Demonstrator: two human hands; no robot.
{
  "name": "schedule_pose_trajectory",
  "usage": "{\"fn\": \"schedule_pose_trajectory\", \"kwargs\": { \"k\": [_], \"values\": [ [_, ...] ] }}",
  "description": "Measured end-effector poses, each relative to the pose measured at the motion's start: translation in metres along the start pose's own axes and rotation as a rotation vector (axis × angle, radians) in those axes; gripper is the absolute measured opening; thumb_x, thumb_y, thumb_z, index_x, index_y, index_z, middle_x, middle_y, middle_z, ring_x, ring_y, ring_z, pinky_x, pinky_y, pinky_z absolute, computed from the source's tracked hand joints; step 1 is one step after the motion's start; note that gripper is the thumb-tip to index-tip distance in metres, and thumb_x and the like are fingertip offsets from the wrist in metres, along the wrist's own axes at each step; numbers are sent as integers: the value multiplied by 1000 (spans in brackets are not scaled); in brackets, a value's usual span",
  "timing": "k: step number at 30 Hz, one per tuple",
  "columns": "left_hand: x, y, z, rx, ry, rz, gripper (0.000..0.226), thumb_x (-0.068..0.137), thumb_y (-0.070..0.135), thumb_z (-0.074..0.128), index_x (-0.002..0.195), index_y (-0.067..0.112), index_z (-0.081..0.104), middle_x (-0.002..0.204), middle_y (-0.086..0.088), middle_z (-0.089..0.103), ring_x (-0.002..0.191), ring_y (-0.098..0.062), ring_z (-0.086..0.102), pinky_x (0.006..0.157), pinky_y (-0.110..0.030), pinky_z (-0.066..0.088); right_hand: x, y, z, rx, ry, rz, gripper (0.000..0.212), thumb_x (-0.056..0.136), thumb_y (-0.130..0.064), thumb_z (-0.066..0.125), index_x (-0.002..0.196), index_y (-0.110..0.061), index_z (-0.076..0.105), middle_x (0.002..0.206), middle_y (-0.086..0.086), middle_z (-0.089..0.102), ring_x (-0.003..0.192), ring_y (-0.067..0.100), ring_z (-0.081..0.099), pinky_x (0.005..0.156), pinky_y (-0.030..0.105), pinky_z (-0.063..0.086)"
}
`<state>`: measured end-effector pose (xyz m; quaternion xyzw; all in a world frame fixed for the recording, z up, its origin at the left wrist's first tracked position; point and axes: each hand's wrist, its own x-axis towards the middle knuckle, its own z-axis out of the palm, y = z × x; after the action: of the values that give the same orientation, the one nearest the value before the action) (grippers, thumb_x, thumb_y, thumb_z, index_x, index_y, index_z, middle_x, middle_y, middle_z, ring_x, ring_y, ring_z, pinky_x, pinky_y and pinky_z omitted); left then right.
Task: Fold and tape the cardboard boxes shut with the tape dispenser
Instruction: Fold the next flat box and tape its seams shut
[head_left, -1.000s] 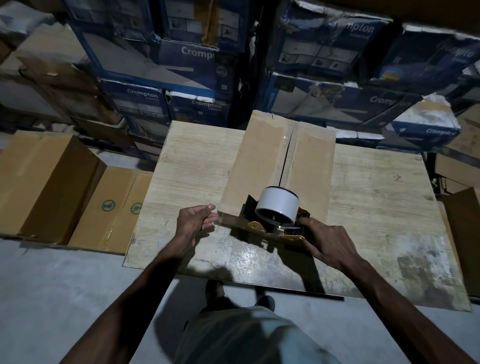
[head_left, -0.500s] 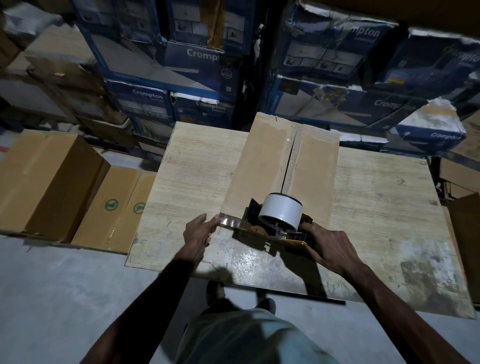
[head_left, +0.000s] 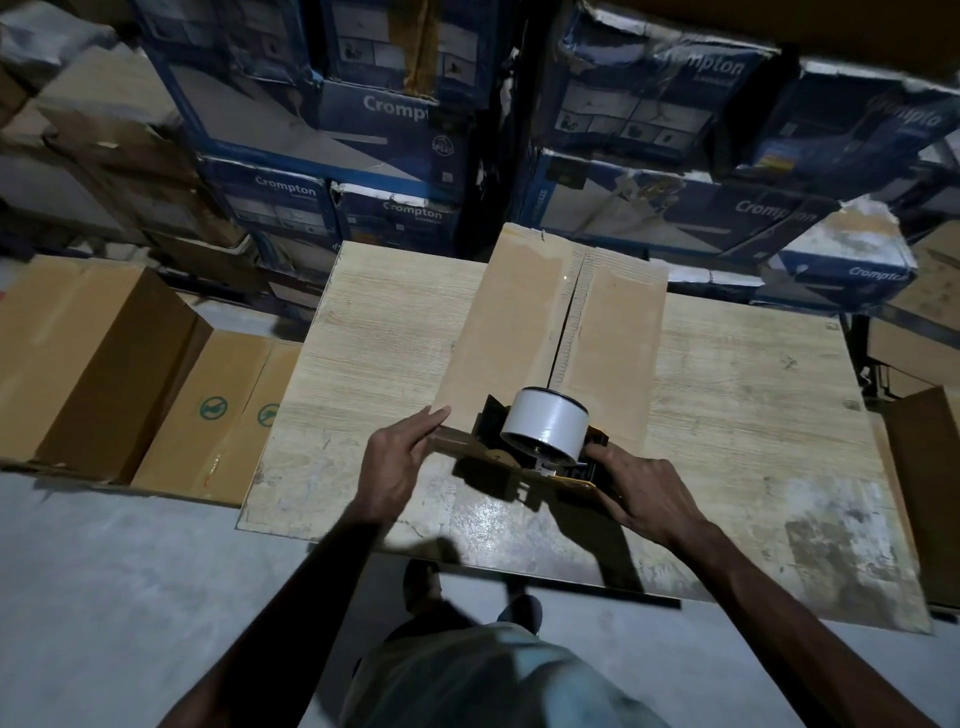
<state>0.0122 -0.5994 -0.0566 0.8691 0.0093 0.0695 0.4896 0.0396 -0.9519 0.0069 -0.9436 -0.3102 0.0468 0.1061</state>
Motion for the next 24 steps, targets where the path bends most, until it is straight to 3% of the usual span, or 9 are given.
{"fn": "schedule_pose_trajectory", "kwargs": {
  "k": [2,6,9,12,15,19,24],
  "values": [
    [10,-4,-11,2,-34,34,44,98,3,68,136,24,68,135,0,68,136,-6,55,113,-30,47,5,-11,2,25,4,-1,48,97,-48,41,142,-32,36,118,7,71,69,28,69,53,32,45],
    [36,-31,-31,16,-25,49,32,105,27,63,136,32,68,137,-2,68,130,-13,62,110,-40,51,25,-52,14,120,34,51,49,100,-40,44,146,-33,29,131,9,66,77,36,70,60,34,42],
    [47,-41,-40,425,-1,174,42,102,28,63,144,28,61,154,-5,53,137,-25,55,108,-46,51,30,-72,20,59,8,101,55,101,-32,49,150,-35,25,126,7,66,70,32,67,56,33,43],
    [39,-34,-24,696,-155,427,47,93,23,70,138,14,63,159,-12,46,146,-31,44,113,-56,43,25,-75,21,46,-33,115,59,101,-25,52,151,-37,23,117,7,65,64,30,63,53,32,40],
    [30,-17,-7,637,-172,416,47,79,9,85,125,12,72,141,-12,64,135,-30,57,110,-53,49,29,-69,21,92,-36,114,54,106,-35,48,153,-35,22,122,7,65,70,34,65,57,39,51],
    [33,-17,-5,593,-107,312,51,71,7,92,119,12,77,138,-10,66,124,-29,66,104,-45,50,34,-61,17,68,-62,103,52,107,-43,46,153,-36,23,117,4,66,76,32,67,61,42,55],
    [34,-23,-8,563,-124,362,39,81,8,84,120,8,76,140,-11,64,127,-28,64,110,-46,46,35,-57,8,35,-80,85,50,106,-49,41,151,-38,23,113,2,67,79,32,68,63,40,53]
  ]
}}
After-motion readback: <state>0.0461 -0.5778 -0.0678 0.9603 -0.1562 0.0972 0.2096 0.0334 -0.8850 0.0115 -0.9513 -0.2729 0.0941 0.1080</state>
